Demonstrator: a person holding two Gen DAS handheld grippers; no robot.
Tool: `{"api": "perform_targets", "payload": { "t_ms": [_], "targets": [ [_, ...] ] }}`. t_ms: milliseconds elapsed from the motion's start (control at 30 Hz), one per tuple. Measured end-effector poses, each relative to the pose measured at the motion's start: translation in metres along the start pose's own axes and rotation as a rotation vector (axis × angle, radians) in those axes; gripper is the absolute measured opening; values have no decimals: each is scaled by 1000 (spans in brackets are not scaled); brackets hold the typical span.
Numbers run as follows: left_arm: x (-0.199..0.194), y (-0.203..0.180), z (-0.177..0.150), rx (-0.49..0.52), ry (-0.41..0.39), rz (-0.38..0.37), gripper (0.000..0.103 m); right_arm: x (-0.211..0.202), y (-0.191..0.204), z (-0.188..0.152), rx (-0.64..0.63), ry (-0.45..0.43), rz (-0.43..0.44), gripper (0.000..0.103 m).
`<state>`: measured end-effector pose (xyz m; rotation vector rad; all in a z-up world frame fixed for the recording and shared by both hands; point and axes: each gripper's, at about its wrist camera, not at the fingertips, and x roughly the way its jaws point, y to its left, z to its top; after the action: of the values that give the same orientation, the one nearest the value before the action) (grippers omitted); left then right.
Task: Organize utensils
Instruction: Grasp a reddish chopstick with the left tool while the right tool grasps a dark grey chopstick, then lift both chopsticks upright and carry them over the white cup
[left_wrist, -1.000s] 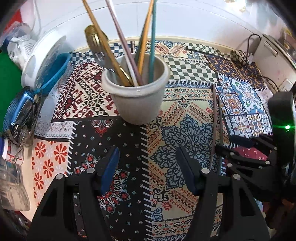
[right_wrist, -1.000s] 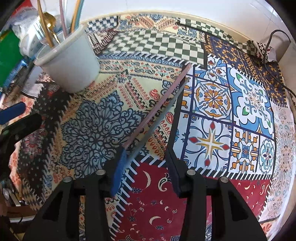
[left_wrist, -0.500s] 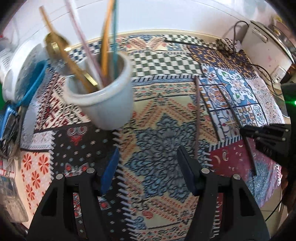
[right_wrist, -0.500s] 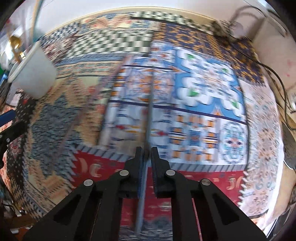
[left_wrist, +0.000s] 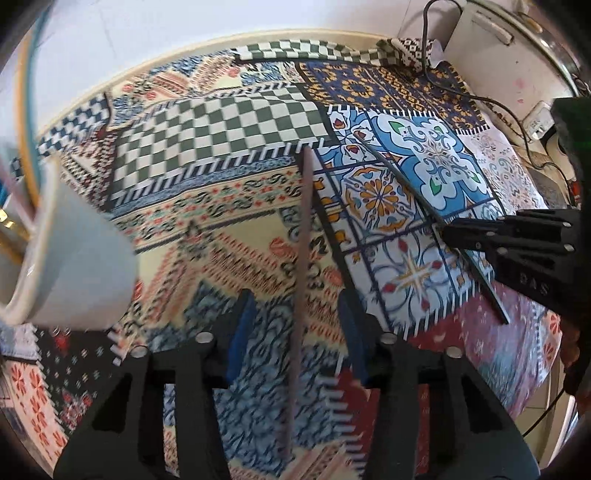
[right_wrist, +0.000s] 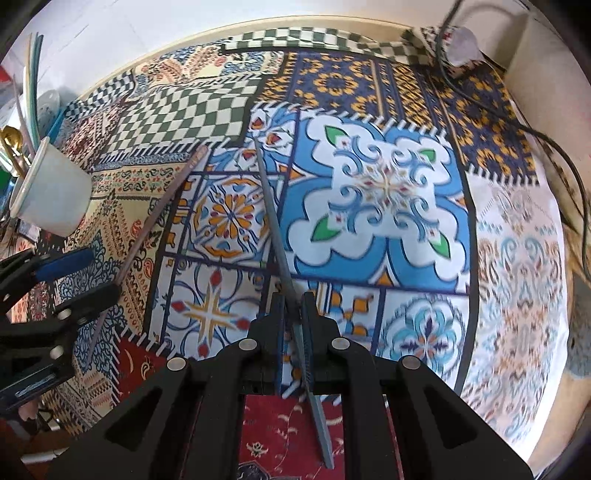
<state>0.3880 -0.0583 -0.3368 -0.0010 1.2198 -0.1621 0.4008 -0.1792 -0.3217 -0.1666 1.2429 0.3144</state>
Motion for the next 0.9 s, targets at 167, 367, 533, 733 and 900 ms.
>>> {"api": "perform_targets", "payload": {
  "t_ms": [167,367,533,733,900],
  "targets": [
    [11,-6,16,-16,14,-1,38,-1,-11,4,10,4,44,6],
    [20,-21,33,-22,37,-36,35,-18,-36,-21,22,1,64,6],
    [29,-45,49,-11,97,-143,23,-27,-58,-28,10,0,88,6],
    [38,-68,67,46,130,-121,22,-21,-57,-21,-20,31,116,7],
    [48,-83,84,90,175,-90,20,-15,-46,-9,-60,42,125,6]
  ]
}}
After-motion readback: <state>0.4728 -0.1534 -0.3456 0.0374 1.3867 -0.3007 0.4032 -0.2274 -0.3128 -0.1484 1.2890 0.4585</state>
